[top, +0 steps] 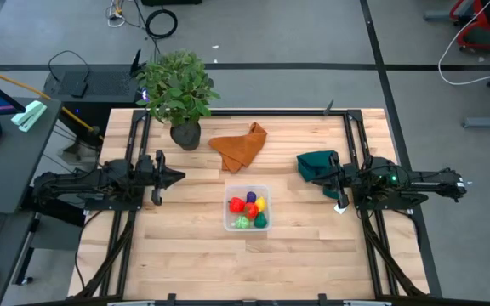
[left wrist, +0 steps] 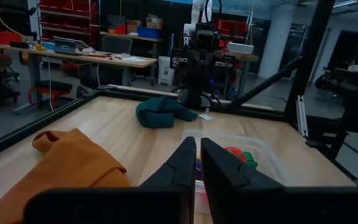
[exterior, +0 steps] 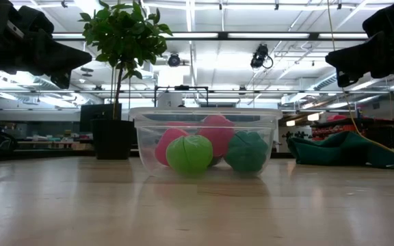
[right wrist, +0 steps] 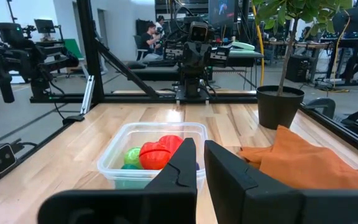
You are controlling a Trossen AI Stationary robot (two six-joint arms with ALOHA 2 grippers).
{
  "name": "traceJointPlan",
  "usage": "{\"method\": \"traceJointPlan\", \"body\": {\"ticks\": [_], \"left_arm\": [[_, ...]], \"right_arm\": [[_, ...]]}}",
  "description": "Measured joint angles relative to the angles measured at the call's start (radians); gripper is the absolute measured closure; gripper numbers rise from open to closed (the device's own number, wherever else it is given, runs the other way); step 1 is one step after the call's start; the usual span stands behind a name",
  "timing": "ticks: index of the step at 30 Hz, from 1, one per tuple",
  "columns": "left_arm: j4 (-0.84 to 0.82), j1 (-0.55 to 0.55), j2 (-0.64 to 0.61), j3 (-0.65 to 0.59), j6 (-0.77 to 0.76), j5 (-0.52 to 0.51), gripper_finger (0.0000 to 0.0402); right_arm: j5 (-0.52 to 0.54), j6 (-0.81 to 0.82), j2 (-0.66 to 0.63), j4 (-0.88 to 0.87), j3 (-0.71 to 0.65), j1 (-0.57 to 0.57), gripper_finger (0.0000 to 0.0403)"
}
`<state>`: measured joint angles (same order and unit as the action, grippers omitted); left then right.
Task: Pick and placing Produce into tupperware
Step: Return to Home Position
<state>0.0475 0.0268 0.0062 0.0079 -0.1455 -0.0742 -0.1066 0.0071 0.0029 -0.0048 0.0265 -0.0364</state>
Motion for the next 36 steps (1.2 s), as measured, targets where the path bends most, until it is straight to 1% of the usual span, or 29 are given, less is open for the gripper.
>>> {"method": "traceJointPlan", "body": {"ticks": [6,17,29,36], "left_arm": [[0.0,0.0,0.0,0.0,0.0,0.0,0.0366],[0.0,0.0,0.0,0.0,0.0,0.0,0.0381],[0.0,0.0,0.0,0.0,0.0,0.0,0.0366],[0.0,0.0,0.0,0.0,0.0,0.0,0.0375]], "right_arm": [[0.0,0.0,0.0,0.0,0.0,0.0,0.0402],[0.0,0.0,0.0,0.0,0.0,0.0,0.0402],[0.001,0.0,0.0,0.0,0.0,0.0,0.0402],[0.0,0.0,0.0,0.0,0.0,0.0,0.0402]]}}
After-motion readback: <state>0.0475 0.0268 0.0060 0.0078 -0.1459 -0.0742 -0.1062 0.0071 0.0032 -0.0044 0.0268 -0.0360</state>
